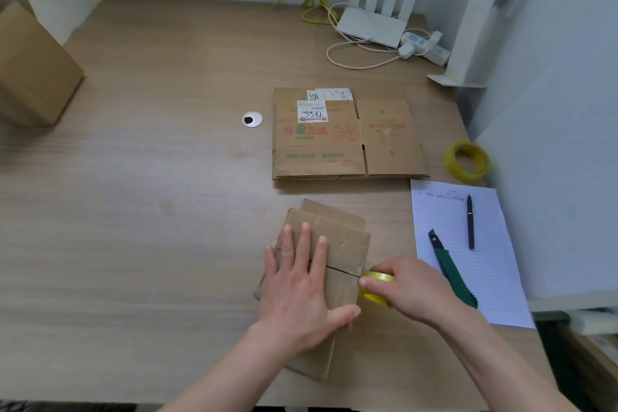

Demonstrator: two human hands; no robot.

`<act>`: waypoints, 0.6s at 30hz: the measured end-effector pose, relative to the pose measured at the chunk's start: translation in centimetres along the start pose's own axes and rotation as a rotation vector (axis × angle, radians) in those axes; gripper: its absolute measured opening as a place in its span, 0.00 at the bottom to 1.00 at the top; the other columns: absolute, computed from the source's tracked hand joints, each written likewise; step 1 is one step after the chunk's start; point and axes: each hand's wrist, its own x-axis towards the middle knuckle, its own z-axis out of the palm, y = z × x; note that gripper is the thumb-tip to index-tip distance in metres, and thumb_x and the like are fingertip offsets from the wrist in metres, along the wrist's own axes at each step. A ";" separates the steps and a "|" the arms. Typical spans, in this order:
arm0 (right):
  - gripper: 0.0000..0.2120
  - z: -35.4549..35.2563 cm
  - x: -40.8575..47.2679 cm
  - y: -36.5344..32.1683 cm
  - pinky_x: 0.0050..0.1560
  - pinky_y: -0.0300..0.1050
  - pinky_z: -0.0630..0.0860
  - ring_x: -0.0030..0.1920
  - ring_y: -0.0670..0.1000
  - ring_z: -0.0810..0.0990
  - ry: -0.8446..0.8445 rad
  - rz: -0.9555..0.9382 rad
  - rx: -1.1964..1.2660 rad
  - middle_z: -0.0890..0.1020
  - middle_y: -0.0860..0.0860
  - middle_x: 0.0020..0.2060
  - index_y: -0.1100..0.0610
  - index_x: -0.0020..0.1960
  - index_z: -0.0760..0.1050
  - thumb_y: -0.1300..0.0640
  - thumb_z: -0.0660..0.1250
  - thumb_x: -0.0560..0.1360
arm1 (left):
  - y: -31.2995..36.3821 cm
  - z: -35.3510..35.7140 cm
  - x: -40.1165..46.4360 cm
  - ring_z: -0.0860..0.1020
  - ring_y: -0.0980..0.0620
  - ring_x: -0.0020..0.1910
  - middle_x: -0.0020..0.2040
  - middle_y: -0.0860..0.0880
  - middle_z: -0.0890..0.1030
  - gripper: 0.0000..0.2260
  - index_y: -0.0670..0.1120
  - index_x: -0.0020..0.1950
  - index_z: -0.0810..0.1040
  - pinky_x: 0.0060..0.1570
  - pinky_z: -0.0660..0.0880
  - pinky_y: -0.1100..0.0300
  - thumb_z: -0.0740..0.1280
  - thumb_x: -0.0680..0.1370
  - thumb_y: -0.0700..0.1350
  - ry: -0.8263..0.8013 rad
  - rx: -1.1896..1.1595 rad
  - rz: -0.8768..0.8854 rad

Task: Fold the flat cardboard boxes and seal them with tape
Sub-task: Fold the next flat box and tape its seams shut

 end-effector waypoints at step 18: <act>0.51 3.5 -0.2 -4.5 0.46 0.42 0.77 0.39 0.44 0.80 0.085 -0.006 0.602 0.83 0.49 0.38 0.28 0.74 0.46 0.45 0.70 0.59 | -8.4 -3.9 6.0 0.37 0.43 0.78 0.80 0.52 0.36 0.52 0.63 0.77 0.40 0.74 0.46 0.36 0.48 0.60 0.85 -0.079 0.084 0.368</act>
